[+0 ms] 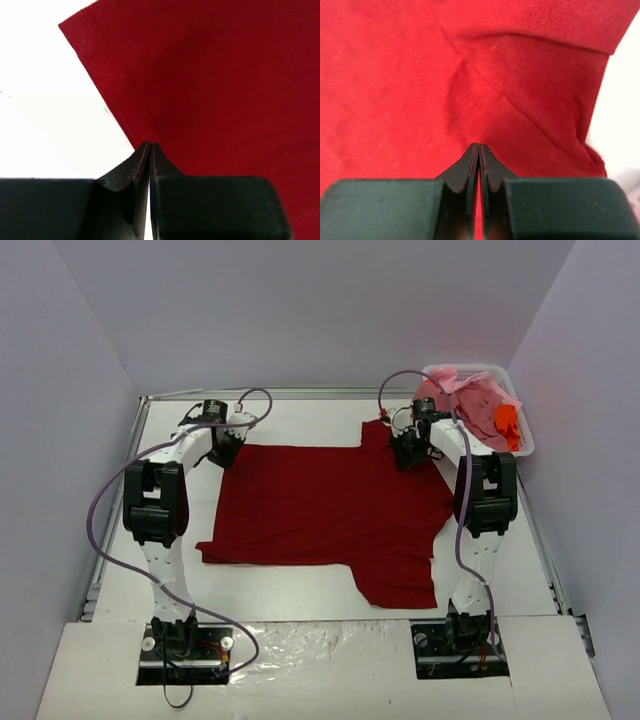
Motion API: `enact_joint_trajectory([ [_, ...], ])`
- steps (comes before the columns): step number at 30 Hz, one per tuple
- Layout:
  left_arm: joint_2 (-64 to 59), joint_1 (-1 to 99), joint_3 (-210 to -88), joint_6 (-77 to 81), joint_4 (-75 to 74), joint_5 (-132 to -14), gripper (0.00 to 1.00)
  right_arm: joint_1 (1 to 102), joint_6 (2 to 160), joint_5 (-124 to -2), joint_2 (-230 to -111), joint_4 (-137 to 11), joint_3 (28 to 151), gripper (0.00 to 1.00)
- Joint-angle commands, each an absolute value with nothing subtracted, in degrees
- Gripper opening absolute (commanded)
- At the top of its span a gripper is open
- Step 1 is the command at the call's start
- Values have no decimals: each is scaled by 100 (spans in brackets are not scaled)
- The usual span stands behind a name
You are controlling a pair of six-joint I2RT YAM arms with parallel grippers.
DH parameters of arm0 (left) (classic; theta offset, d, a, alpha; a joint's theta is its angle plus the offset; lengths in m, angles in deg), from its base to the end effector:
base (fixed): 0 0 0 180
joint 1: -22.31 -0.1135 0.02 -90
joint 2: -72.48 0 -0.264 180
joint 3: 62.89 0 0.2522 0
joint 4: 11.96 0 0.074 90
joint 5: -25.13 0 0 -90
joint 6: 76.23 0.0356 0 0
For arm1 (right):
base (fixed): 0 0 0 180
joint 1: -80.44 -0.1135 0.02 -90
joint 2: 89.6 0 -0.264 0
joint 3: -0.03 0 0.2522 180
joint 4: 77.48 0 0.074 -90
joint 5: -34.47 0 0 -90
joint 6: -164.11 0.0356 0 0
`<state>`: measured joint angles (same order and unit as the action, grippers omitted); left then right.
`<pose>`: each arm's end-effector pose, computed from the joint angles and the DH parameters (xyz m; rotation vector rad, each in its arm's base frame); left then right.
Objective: Fold and stack the t-shirts
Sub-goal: Flatten out the tshirt
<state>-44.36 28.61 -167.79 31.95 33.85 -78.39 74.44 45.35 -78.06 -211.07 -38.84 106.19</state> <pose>0.4403 -0.0570 0.2050 0.6260 2.4736 -0.2244 0.4600 0.0621 0.1857 -0.8777 2.2760 0.3190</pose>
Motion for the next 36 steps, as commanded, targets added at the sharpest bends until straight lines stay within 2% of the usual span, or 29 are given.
enact_joint_trajectory([
  [1, -4651, 2890, -17201, 3108, 3589, -7490, 2, 7464, 4536, -7610, -21360, -3753, 10976, 0],
  [11, -5636, 2872, -18369, 2986, 4047, -7384, 2, 7455, 4642, -7452, -22607, -3534, 12127, 0],
  [15, -6128, 2881, -19081, 2810, 4223, -7270, 2, 7429, 4668, -7399, -23144, -3349, 13102, 0],
  [20, -6630, 2881, -19906, 2529, 4232, -6314, 2, 7358, 4668, -7259, -23715, -3252, 14077, 0],
  [26, -6657, 2855, -20110, 2353, 3653, -5750, 2, 7288, 4624, -7249, -24286, -3322, 15440, 0],
  [32, -6701, 2934, -20287, 2300, 3415, -5144, 2, 7139, 4572, -7214, -24402, -3805, 15653, 0],
  [36, -6455, 2960, -20155, 2449, 3274, -4888, 2, 6972, 4405, -6925, -23946, -4042, 15135, 0],
])
